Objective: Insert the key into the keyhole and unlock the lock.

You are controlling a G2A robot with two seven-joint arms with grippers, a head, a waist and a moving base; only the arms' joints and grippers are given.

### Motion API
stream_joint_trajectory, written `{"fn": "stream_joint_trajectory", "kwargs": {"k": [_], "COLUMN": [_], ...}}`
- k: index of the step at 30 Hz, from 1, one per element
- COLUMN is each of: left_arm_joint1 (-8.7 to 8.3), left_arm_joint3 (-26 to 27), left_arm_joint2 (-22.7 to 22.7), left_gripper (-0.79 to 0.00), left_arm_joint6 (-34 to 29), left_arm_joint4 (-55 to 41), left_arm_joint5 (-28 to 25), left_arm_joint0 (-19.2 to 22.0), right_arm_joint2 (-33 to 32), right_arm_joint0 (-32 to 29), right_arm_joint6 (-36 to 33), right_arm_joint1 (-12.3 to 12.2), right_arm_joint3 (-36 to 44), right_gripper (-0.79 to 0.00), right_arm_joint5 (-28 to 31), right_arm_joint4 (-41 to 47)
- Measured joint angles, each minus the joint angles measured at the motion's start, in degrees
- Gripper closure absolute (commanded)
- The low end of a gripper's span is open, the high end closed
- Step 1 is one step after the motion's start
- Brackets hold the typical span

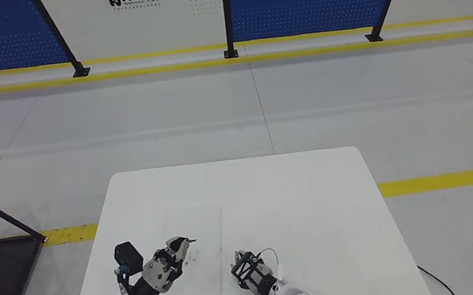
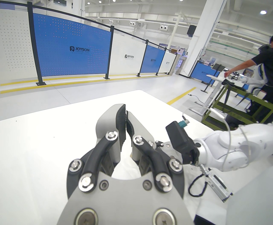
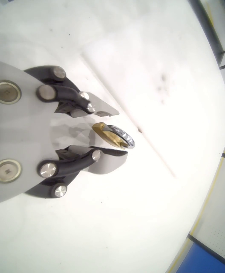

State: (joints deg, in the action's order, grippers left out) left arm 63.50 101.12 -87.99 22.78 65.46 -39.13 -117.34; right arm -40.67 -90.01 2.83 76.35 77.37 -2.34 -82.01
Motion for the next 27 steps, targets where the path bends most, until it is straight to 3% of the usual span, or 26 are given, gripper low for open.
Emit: {"fn": "stream_joint_trajectory", "kwargs": {"k": [1, 3, 13, 16, 23, 27], "left_arm_joint1": [0.0, 0.0, 0.03, 0.06, -0.23, -0.26], "left_arm_joint3": [0.0, 0.0, 0.0, -0.08, -0.62, -1.15], "left_arm_joint2": [0.0, 0.0, 0.28, 0.99, 2.34, 3.35], "left_gripper": [0.0, 0.0, 0.0, 0.0, 0.0, 0.0], "left_arm_joint6": [0.0, 0.0, -0.54, -2.01, -5.14, -6.3], "left_arm_joint4": [0.0, 0.0, -0.54, -2.72, -13.55, -16.64], "left_arm_joint5": [0.0, 0.0, 0.15, -0.7, -11.41, -14.21], "left_arm_joint0": [0.0, 0.0, 0.31, 0.92, 2.69, 3.28], "right_arm_joint2": [0.05, 0.14, -3.84, -7.56, -18.8, -22.14], "right_arm_joint0": [0.18, 0.59, -0.82, -3.19, -9.66, -11.88], "right_arm_joint6": [0.0, -0.07, 4.97, 8.38, 16.2, 17.14], "right_arm_joint1": [0.09, 0.28, -0.72, -2.02, -5.74, -6.54], "right_arm_joint3": [-0.22, -0.66, 3.36, 7.44, 16.03, 18.9], "right_gripper": [-0.157, -0.006, 0.0, 0.0, 0.0, 0.0], "right_arm_joint5": [-0.15, -0.31, 4.58, 10.27, 33.76, 36.35], "right_arm_joint4": [0.11, 0.47, 4.7, 8.2, 18.18, 19.23]}}
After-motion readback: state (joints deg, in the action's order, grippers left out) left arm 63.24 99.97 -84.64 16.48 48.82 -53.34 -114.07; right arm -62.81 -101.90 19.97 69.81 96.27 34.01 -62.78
